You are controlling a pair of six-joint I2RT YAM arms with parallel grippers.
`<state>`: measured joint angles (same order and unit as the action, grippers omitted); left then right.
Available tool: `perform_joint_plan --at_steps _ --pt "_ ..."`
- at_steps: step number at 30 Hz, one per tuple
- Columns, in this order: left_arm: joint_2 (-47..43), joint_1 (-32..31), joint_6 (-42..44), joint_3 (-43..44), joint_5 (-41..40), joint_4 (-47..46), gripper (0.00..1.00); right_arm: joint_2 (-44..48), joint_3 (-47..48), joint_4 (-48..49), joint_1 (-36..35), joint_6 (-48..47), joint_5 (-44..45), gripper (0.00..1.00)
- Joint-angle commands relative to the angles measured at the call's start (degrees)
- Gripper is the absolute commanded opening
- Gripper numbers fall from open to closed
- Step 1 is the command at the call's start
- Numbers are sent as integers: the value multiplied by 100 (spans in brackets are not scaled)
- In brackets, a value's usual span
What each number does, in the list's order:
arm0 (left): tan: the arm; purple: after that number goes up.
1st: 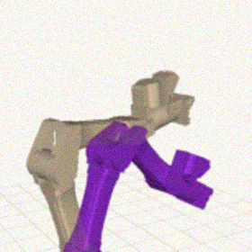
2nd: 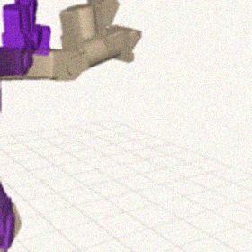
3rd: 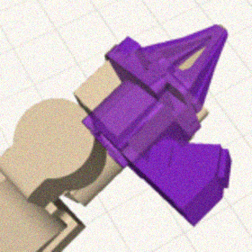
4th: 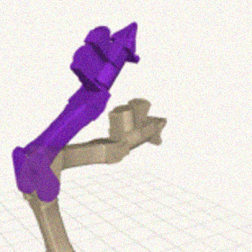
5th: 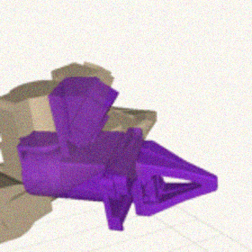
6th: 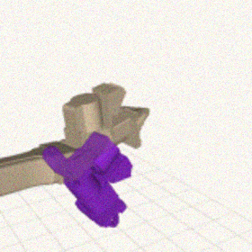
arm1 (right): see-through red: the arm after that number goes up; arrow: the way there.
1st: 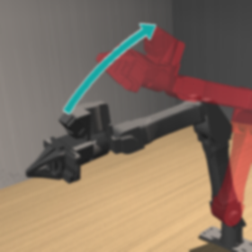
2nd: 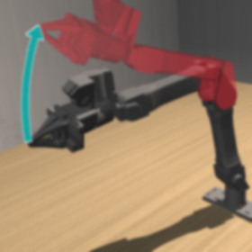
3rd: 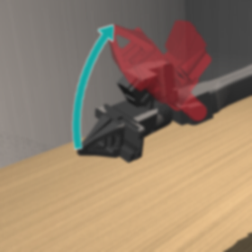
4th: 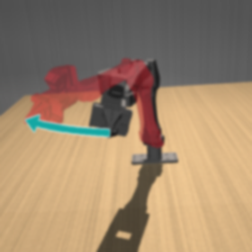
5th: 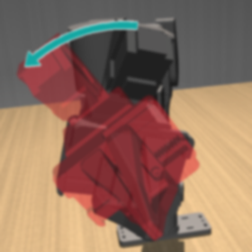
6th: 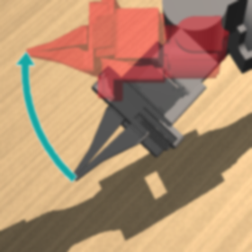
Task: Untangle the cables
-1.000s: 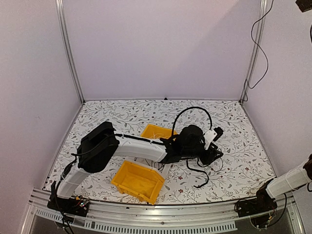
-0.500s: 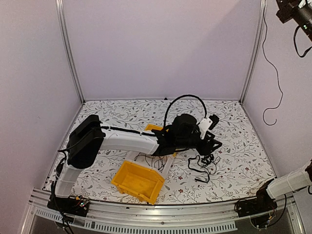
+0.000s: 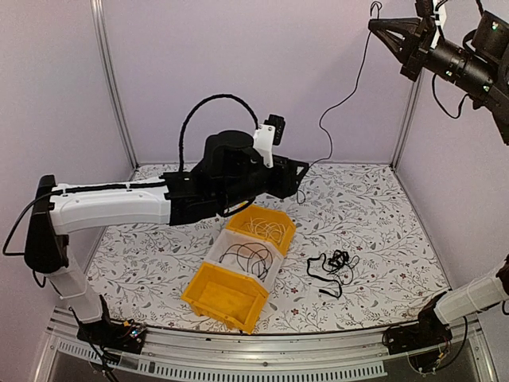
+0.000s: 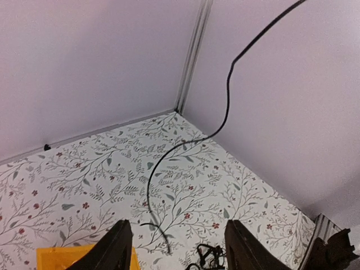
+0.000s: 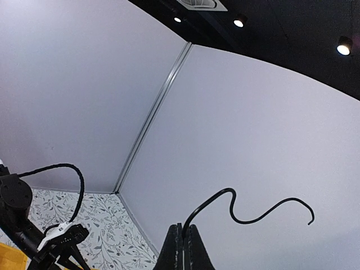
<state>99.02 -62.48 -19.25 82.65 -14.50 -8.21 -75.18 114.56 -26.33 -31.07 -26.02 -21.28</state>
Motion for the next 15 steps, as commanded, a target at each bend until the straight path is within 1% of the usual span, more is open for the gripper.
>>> perform_joint_plan --at_steps 1,4,8,15 --pt "-913 63 -560 -959 -1605 985 59 -329 -13 78 -276 417 -630 0" --pt "-1548 66 -941 -1670 -2149 1039 59 -530 2 120 -529 435 -712 0" --pt "-2388 73 -1348 -2304 -2756 1391 59 -741 91 104 -885 457 -764 0" --pt "-3355 86 -2132 -2875 -3515 2666 59 -901 32 62 -1546 505 -755 0"
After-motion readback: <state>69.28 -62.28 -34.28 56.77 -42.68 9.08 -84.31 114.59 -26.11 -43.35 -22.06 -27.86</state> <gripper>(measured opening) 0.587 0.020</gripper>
